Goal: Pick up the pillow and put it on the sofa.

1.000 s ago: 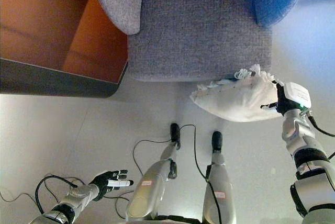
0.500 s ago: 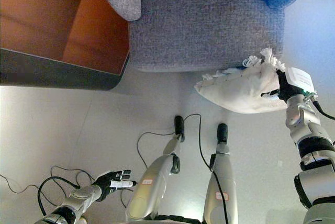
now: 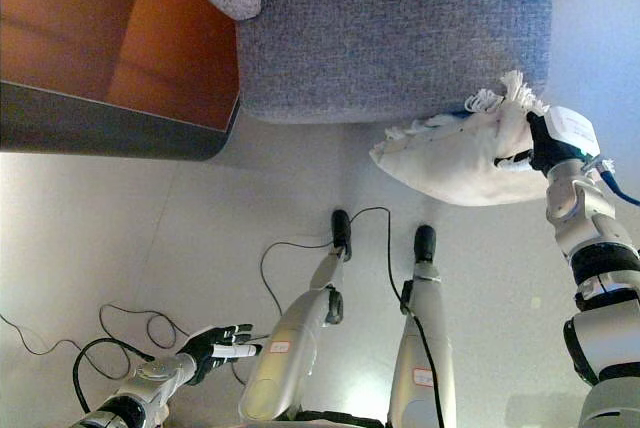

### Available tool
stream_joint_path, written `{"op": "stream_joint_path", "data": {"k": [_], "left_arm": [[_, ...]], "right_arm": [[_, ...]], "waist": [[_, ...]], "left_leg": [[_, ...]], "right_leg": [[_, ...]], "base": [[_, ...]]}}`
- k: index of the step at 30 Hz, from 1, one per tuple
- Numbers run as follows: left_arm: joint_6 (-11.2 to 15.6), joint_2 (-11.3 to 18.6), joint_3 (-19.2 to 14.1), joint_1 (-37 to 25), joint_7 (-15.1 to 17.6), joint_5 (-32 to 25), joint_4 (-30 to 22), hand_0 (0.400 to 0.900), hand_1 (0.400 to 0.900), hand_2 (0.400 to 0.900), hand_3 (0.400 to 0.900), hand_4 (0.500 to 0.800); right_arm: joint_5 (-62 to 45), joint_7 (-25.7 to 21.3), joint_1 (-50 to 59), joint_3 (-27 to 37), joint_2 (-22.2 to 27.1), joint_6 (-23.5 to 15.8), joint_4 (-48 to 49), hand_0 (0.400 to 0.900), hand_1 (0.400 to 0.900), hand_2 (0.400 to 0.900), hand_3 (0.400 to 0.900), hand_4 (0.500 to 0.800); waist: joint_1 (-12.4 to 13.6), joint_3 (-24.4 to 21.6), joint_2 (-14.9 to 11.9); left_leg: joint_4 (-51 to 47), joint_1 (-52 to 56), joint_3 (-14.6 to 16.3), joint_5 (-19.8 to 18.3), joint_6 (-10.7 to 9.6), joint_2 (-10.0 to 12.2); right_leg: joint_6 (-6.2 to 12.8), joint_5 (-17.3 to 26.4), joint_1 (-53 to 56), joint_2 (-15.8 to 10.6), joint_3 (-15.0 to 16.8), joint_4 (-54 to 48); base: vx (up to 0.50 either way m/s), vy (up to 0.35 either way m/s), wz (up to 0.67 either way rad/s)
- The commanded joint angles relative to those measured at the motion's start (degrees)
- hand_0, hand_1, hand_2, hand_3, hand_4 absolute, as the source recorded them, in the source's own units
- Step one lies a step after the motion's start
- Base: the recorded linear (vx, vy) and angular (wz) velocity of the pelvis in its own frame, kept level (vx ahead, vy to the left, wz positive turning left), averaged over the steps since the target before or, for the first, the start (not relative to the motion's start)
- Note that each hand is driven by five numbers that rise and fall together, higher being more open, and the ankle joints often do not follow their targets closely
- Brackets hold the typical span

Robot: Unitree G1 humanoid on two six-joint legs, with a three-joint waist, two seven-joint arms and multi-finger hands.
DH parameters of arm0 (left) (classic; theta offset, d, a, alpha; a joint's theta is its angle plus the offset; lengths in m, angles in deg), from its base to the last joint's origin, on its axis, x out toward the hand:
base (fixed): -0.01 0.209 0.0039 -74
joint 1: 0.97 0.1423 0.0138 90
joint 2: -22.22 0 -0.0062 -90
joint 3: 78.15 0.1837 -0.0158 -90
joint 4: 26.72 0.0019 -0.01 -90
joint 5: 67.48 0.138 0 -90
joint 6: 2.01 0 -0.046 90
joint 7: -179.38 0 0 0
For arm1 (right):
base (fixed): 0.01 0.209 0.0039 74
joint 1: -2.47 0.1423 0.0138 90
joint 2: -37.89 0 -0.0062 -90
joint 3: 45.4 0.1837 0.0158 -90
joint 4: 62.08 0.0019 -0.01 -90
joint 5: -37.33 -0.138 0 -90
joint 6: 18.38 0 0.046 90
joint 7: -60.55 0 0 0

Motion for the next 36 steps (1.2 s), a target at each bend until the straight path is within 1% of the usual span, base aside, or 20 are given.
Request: {"op": "stream_joint_path", "data": {"k": [1, 3, 6, 8, 11, 14, 17, 19, 22, 24, 26, 28, 33, 36], "left_arm": [[-2.46, 2.77, 1.94, 4.83, 0.07, -0.36, 0.99, 0.900, 0.900, 0.900, 0.900, 0.800], [-2.50, 2.84, 2.04, 4.87, 0.03, -0.42, 0.90, 0.900, 0.900, 0.900, 0.900, 0.800], [-2.52, 2.74, 2.09, 4.77, 0.24, -0.52, 1.15, 0.900, 0.900, 0.900, 0.900, 0.800], [-1.62, 2.50, 2.04, 4.91, 0.23, -0.44, 2.03, 0.900, 0.900, 0.900, 0.900, 0.800], [-1.02, 2.15, 2.18, 4.88, 0.46, -0.56, 2.47, 0.900, 0.900, 0.900, 0.900, 0.800], [0.07, 1.85, 2.15, 4.88, 0.50, -0.58, 2.80, 0.900, 0.900, 0.900, 0.900, 0.800], [0.54, 1.83, 2.16, 4.83, 0.45, -0.65, 3.00, 0.900, 0.900, 0.900, 0.900, 0.800], [0.85, 1.91, 1.85, 4.86, -0.01, -0.31, 3.42, 0.900, 0.900, 0.900, 0.900, 0.800], [1.88, 2.09, 1.44, 5.17, -0.47, 0.08, 4.29, 0.900, 0.900, 0.900, 0.900, 0.800], [2.22, 2.12, 0.81, 5.45, -0.58, 0.61, 4.75, 0.900, 0.900, 0.900, 0.900, 0.800], [1.89, 2.17, 0.26, 5.71, -0.45, 1.15, 5.07, 0.900, 0.900, 0.900, 0.900, 0.800], [1.78, 2.42, -0.19, 5.94, -0.74, 1.42, 5.29, 0.900, 0.900, 0.900, 0.900, 0.800], [1.39, 3.40, -1.29, 7.29, -1.70, 2.44, 5.02, 0.900, 0.900, 0.900, 0.900, 0.800], [1.06, 3.87, -1.80, 7.78, -1.64, 2.93, 4.96, 0.900, 0.900, 0.900, 0.900, 0.800]], "right_arm": [[-3.23, 2.22, 6.80, -3.59, 7.89, -0.91, 2.67, 0.400, 0.400, 0.400, 0.400, 0.500], [-4.31, 3.38, 7.89, -4.11, 7.97, -0.27, 2.57, 0.400, 0.400, 0.400, 0.400, 0.500], [-6.11, 3.20, 8.40, -4.02, 7.97, -0.44, 2.33, 0.400, 0.400, 0.400, 0.400, 0.500], [-6.32, 3.41, 8.78, -3.56, 7.81, -1.12, 1.53, 0.400, 0.400, 0.400, 0.400, 0.500], [-6.48, 3.24, 8.74, -3.40, 7.52, -1.63, 1.21, 0.400, 0.400, 0.400, 0.400, 0.500], [-6.57, 3.25, 8.74, -3.38, 7.41, -1.40, 1.29, 0.400, 0.400, 0.400, 0.400, 0.500], [-6.47, 3.33, 8.35, -3.20, 7.31, -1.71, 1.08, 0.400, 0.400, 0.400, 0.400, 0.500], [-6.65, 3.94, 8.45, -3.22, 7.38, -2.42, 1.03, 0.400, 0.400, 0.400, 0.400, 0.500], [-6.33, 5.09, 7.93, -3.16, 7.39, -5.22, 1.52, 0.400, 0.400, 0.400, 0.400, 0.500], [-5.95, 5.23, 7.39, -3.38, 7.29, -6.54, 3.12, 0.400, 0.400, 0.400, 0.400, 0.500], [-5.91, 5.35, 6.91, -3.53, 7.21, -6.72, 5.57, 0.400, 0.400, 0.400, 0.400, 0.500], [-5.18, 5.57, 6.29, -3.50, 7.01, -7.79, 7.05, 0.400, 0.400, 0.400, 0.400, 0.500], [-4.51, 7.87, 4.25, -4.01, 7.40, -7.61, 13.06, 0.400, 0.400, 0.400, 0.400, 0.500], [-4.89, 9.23, 3.06, -3.67, 7.74, -8.71, 15.08, 0.400, 0.400, 0.400, 0.400, 0.500]], "waist": [[0.60, 1.84, 1.78], [0.78, 1.84, 1.85], [0.80, 1.84, 1.87], [0.84, 1.84, 1.98], [0.82, 1.84, 2.00], [0.79, 1.84, 1.99], [0.75, 1.84, 1.81], [0.76, 1.84, 1.56], [0.69, 1.84, 1.06], [0.59, 1.84, 0.36], [0.42, 1.84, -0.60], [0.32, 1.57, -1.55], [0.42, -0.88, -4.63], [0.56, -2.52, -6.69]], "left_leg": [[1.36, 2.75, -1.85, -6.19, -2.70, -1.88], [1.33, 2.34, -1.86, -6.09, -2.66, -1.85], [1.39, 1.85, -1.85, -6.06, -2.66, -1.81], [1.39, 1.72, -1.83, -5.99, -2.66, -1.81], [1.57, 1.54, -1.85, -6.01, -2.64, -1.79], [1.63, 1.65, -1.76, -6.04, -2.70, -1.74], [1.53, 1.92, -1.72, -6.08, -2.66, -1.68], [1.41, 2.47, -1.70, -6.16, -2.66, -1.57], [1.24, 3.96, -1.65, -6.49, -2.70, -1.39], [1.20, 5.42, -1.63, -6.86, -2.73, -1.24], [1.08, 7.45, -1.58, -7.28, -2.88, -1.05], [0.83, 9.21, -1.49, -7.60, -3.00, -0.84], [-0.03, 12.98, -1.02, -8.39, -3.42, 0.07], [-0.45, 15.27, -0.81, -9.08, -3.59, 0.58]], "right_leg": [[0.84, 7.90, 4.99, 0.38, -3.26, -13.35], [0.86, 7.94, 4.49, 0.41, -3.23, -13.21], [0.82, 7.86, 3.95, 0.50, -3.09, -12.98], [0.87, 7.87, 3.69, 0.52, -3.06, -12.77], [0.88, 7.88, 3.29, 0.54, -2.97, -12.44], [0.89, 7.87, 3.28, 0.45, -2.99, -12.32], [0.99, 7.99, 3.47, 0.40, -3.13, -12.42], [0.94, 8.01, 4.06, 0.42, -3.20, -12.71], [0.89, 7.98, 5.48, 0.39, -3.48, -13.07], [0.86, 7.92, 7.04, 0.35, -3.69, -13.44], [0.92, 8.00, 9.11, 0.32, -3.90, -14.07], [1.01, 8.14, 11.06, 0.40, -4.06, -14.90], [1.34, 8.56, 15.74, 0.62, -4.86, -17.47], [1.54, 8.88, 18.86, 0.86, -5.29, -19.29]], "base": [[0.00, 0.000, 0.00], [0.00, 0.000, 0.00], [0.00, 0.000, 0.00], [0.00, 0.000, 0.00], [0.00, 0.006, -0.01], [0.00, 0.006, -0.01], [0.00, 0.000, 0.00], [0.00, 0.000, 0.00], [0.00, 0.000, 0.00], [0.00, 0.000, 0.00], [0.00, 0.000, 0.00], [0.02, -0.006, 0.00], [0.04, -0.023, 0.00], [0.05, -0.023, 0.00]]}}
